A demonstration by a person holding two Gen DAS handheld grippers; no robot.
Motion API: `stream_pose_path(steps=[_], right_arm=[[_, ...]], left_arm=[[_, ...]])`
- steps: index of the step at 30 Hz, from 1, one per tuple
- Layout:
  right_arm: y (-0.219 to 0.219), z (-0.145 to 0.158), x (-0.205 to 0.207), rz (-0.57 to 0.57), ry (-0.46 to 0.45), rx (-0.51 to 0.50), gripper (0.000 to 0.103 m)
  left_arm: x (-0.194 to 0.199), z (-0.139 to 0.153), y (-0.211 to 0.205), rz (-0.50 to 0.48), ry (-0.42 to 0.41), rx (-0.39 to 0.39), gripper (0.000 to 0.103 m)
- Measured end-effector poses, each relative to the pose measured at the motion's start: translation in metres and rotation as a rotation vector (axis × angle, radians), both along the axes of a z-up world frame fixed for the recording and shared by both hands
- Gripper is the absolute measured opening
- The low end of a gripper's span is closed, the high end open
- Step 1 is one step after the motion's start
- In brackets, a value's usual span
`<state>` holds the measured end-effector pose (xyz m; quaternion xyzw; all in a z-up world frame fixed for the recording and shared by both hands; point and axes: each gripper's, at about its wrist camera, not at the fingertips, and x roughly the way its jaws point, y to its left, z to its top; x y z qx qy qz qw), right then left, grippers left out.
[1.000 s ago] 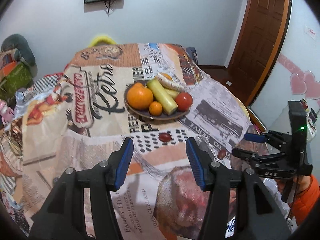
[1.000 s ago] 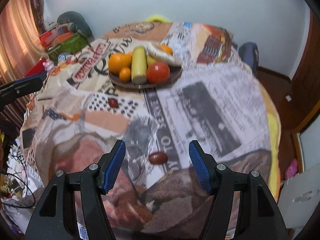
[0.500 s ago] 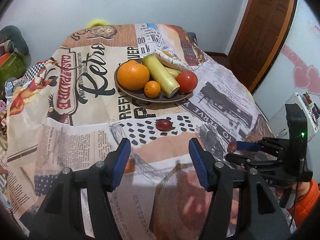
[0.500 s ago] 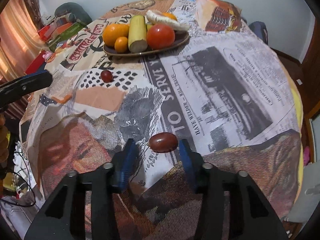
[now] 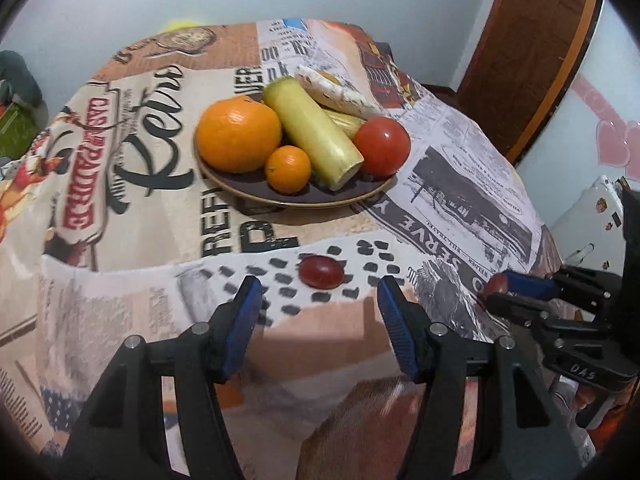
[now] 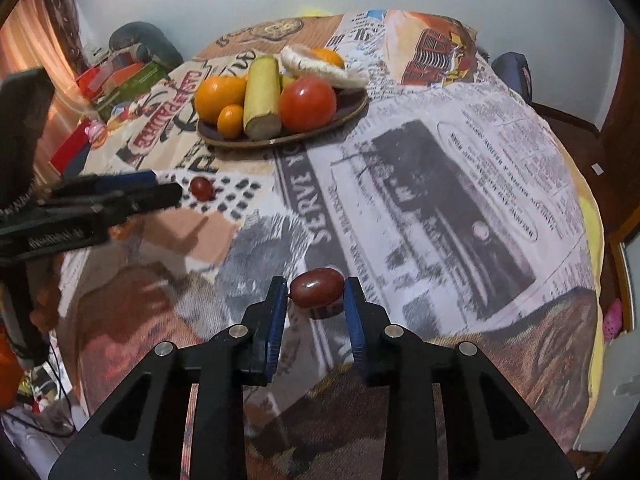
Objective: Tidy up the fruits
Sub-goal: 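Carry the grape with the right tool over to the plate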
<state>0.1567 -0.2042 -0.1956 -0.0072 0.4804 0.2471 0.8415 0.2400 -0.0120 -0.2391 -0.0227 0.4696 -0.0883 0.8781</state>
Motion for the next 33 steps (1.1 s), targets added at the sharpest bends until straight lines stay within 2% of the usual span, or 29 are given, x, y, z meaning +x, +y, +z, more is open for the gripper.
stream_pose_path(steps=[3, 6, 9, 11, 17, 27, 33], right_arm=[[0.0, 0.002, 0.007, -0.003, -0.005, 0.013, 0.027], [0.001, 0.002, 0.01, 0.0, -0.006, 0.024, 0.027], [0.005, 0.003, 0.012, 0.01, -0.018, 0.017, 0.027], [0.008, 0.003, 0.014, 0.019, -0.021, 0.02, 0.027], [0.017, 0.011, 0.023, 0.034, -0.045, 0.035, 0.027], [0.039, 0.031, 0.047, 0.06, -0.111, 0.058, 0.027], [0.051, 0.044, 0.064, 0.072, -0.156, 0.077, 0.027]], left_arm=[[0.011, -0.009, -0.002, -0.007, 0.025, -0.013, 0.057], [0.022, -0.018, -0.002, -0.005, 0.054, -0.018, 0.047], [0.024, -0.019, -0.002, -0.005, 0.045, -0.015, 0.042], [0.024, -0.02, -0.002, -0.009, 0.047, -0.015, 0.029], [0.021, -0.014, 0.006, 0.0, 0.04, -0.042, 0.028], [0.025, 0.021, 0.03, 0.05, -0.061, -0.013, 0.028], [0.034, 0.032, 0.042, 0.067, -0.095, -0.001, 0.028]])
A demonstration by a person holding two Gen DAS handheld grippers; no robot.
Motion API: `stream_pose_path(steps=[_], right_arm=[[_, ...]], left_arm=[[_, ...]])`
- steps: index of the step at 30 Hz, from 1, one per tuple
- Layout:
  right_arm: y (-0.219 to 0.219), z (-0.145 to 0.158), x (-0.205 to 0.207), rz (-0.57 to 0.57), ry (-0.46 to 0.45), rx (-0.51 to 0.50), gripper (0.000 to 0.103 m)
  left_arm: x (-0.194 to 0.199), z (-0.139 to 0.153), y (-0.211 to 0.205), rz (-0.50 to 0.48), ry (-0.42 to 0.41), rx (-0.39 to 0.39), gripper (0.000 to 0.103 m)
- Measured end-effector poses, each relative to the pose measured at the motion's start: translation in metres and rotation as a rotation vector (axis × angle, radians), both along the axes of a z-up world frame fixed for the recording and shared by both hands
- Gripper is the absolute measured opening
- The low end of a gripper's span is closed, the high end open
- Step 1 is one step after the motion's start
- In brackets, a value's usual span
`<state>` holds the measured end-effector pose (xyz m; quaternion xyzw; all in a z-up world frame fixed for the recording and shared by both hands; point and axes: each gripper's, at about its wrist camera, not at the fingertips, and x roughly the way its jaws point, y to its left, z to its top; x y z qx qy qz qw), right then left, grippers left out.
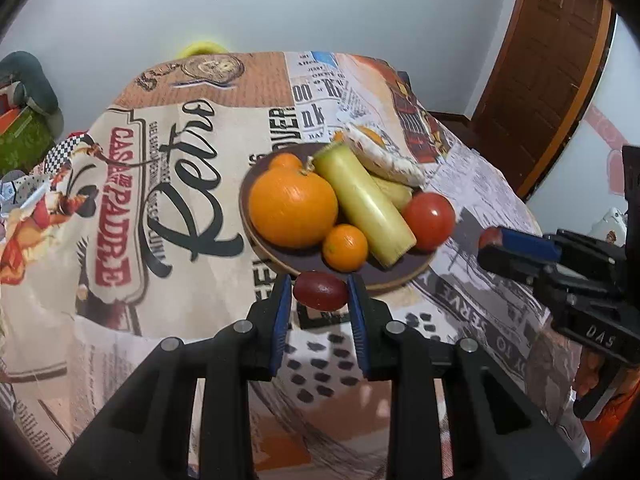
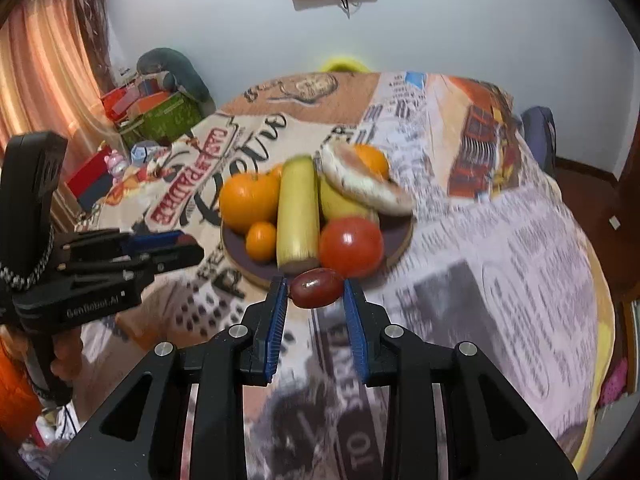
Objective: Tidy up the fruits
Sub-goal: 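Carry the grape with the right tool over to the plate, then lower the grape onto the plate and open the right tool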
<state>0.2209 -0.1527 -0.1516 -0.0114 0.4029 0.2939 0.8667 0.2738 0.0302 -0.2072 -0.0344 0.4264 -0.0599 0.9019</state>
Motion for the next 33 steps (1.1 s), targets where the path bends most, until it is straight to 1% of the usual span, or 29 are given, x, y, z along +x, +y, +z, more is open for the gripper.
stream_pose_path(steps=[4, 9, 10, 13, 20, 28, 30, 32, 33], right_arm=[[0.006, 0.006, 0.014, 0.001, -0.027, 0.01, 0.027], [0.013, 0.005, 0.029, 0.002, -0.037, 0.007, 0.027], [0.015, 0.004, 0.032, 0.005, -0.037, 0.004, 0.027], [0.02, 0.0, 0.038, 0.011, -0.034, -0.001, 0.027], [0.026, -0.012, 0.047, 0.018, -0.014, -0.016, 0.027], [0.031, -0.014, 0.051, 0.022, -0.024, -0.04, 0.027], [0.031, -0.013, 0.052, 0.025, -0.02, -0.037, 0.029], [0.032, -0.013, 0.051, 0.024, -0.022, -0.037, 0.034], [0.032, -0.012, 0.051, 0.024, -0.026, -0.04, 0.035]], left_arm=[[0.008, 0.0, 0.003, 0.001, -0.007, 0.003, 0.028], [0.018, -0.004, 0.003, -0.003, -0.003, 0.007, 0.028], [0.02, -0.006, 0.004, -0.004, 0.018, 0.007, 0.028], [0.025, -0.011, 0.003, -0.008, 0.027, 0.004, 0.028], [0.032, -0.02, 0.004, -0.014, 0.041, -0.005, 0.028], [0.037, -0.025, 0.004, -0.01, 0.055, -0.016, 0.029], [0.036, -0.025, 0.005, -0.006, 0.052, -0.019, 0.032], [0.035, -0.023, 0.005, -0.004, 0.043, -0.02, 0.044], [0.035, -0.022, 0.005, -0.005, 0.037, -0.02, 0.046]])
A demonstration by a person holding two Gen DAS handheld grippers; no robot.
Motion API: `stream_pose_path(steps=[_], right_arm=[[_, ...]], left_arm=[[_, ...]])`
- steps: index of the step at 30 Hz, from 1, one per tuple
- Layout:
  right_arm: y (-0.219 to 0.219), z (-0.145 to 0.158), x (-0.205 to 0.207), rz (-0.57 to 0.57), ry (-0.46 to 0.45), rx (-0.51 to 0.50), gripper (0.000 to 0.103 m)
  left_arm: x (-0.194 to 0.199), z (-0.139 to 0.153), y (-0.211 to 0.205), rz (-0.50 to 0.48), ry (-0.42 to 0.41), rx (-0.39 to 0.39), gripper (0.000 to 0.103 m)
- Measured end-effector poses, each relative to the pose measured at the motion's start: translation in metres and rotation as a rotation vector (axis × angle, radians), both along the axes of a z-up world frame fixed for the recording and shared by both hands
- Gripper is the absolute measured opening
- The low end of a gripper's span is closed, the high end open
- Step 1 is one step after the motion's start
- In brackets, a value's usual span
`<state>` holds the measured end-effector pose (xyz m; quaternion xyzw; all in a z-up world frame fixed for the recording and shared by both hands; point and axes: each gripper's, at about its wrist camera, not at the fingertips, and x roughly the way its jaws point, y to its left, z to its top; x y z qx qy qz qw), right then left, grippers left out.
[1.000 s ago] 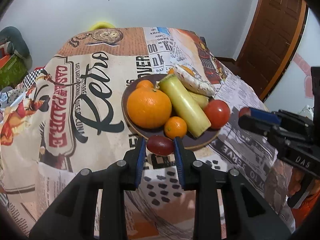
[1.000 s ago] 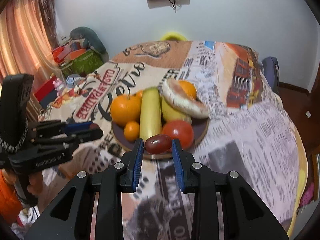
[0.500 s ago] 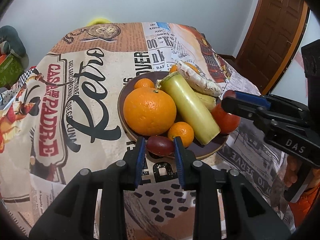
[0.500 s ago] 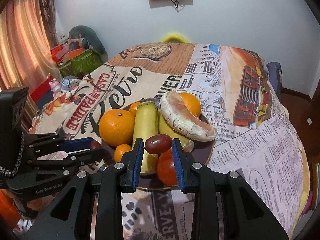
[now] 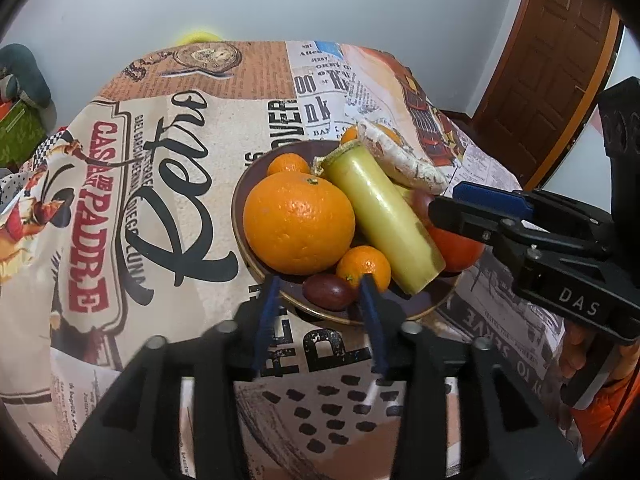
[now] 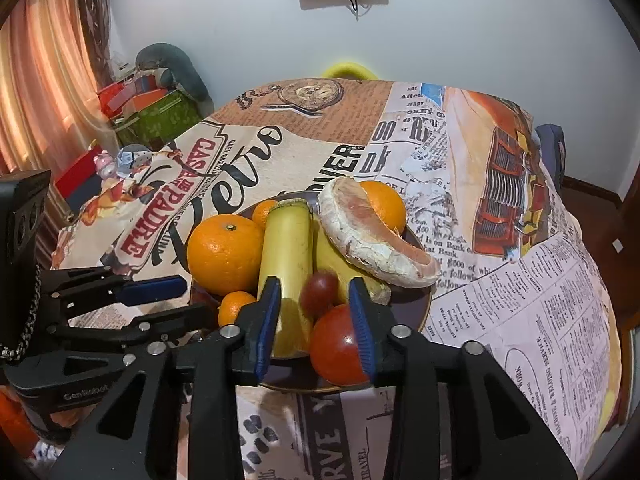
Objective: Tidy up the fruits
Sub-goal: 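Lower the grape onto the plate and open the right tool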
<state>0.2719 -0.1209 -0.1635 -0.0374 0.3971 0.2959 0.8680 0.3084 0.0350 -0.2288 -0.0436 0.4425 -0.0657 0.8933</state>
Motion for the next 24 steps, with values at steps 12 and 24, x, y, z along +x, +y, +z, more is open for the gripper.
stream_pose_path(steps=[12, 24], right_arm=[[-0.019, 0.054, -0.034, -0.034, -0.101, 0.046, 0.035], [-0.047, 0.151, -0.125, -0.08, -0.325, 0.127, 0.035]], left_arm=[[-0.033, 0.056, 0.0, 0.039, -0.132, 0.034, 0.048], [-0.133, 0.178, -0.013, 0.065, -0.448, 0.065, 0.048]])
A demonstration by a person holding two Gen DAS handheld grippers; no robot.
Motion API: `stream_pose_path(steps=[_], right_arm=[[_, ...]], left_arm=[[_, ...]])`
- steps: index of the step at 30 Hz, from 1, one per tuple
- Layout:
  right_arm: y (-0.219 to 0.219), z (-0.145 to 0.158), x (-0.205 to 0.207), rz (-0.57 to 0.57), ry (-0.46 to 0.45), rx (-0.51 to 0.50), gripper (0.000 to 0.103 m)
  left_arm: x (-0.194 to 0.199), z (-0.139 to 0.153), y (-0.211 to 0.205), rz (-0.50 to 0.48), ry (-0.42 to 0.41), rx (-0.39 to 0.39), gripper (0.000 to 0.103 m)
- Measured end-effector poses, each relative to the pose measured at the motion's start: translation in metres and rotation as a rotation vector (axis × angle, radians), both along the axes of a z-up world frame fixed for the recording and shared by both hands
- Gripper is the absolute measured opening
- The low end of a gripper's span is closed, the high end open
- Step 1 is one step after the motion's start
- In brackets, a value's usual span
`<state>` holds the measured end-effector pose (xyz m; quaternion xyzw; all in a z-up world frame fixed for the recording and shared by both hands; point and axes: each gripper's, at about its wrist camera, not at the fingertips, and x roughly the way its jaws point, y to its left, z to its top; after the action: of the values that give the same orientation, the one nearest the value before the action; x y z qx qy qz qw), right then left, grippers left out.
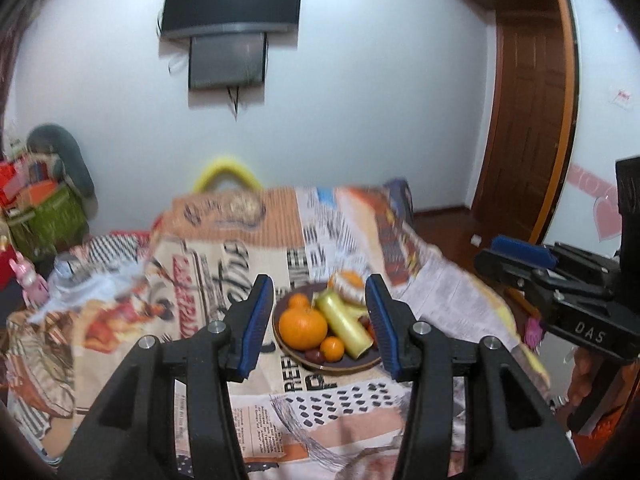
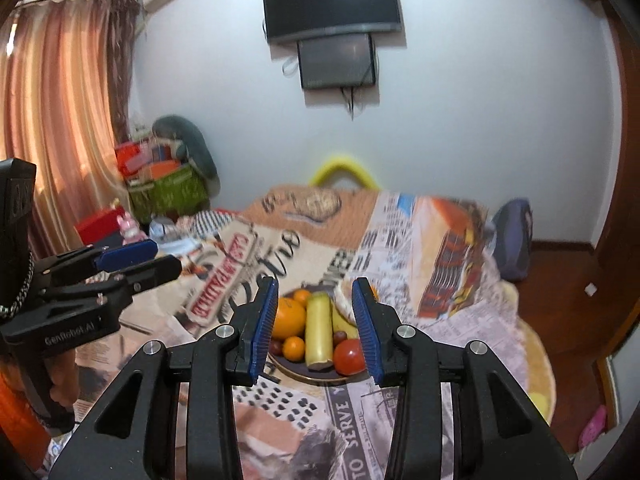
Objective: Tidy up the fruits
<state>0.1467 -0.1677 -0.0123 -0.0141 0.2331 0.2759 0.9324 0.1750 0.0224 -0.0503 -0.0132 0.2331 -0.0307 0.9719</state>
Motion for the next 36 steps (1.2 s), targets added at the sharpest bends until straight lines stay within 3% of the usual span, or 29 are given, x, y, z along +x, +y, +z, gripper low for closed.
stream_pose_path(steps=[4, 7, 10, 14, 21, 22, 23, 26, 36], right_arm=[[-0.009, 0.026, -0.037, -0.024, -0.088, 0.041, 0.036], [-0.016, 0.042, -0.062, -0.043, -0.15, 0.079, 0.044], [-0.02, 0.053, -0.081, -0.061, -0.205, 0.102, 0.046], [-0.019, 0.06, -0.096, -0.075, -0.255, 0.119, 0.058], [-0.011, 0.056, -0.106, -0.101, -0.279, 0.11, 0.084], [-0.01, 0.055, -0.106, -0.109, -0.279, 0.109, 0.087], [-0.011, 0.055, -0.107, -0.114, -0.279, 0.109, 0.09], [-0.014, 0.055, -0.113, -0.13, -0.285, 0.112, 0.098], [-0.019, 0.052, -0.121, -0.155, -0.288, 0.103, 0.103]], left_arm=[[-0.037, 0.031, -0.005, 0.008, -0.092, 0.004, 0.048], [-0.065, 0.051, -0.008, 0.012, -0.155, 0.003, 0.048], [-0.089, 0.065, -0.011, 0.017, -0.212, 0.008, 0.056], [-0.114, 0.077, -0.016, 0.027, -0.278, 0.015, 0.067], [-0.134, 0.079, -0.02, 0.025, -0.295, 0.016, 0.072], [-0.136, 0.078, -0.021, 0.024, -0.293, 0.015, 0.076], [-0.136, 0.078, -0.021, 0.025, -0.29, 0.013, 0.087], [-0.141, 0.077, -0.021, 0.03, -0.306, 0.01, 0.092], [-0.147, 0.073, -0.024, 0.036, -0.309, 0.02, 0.103]])
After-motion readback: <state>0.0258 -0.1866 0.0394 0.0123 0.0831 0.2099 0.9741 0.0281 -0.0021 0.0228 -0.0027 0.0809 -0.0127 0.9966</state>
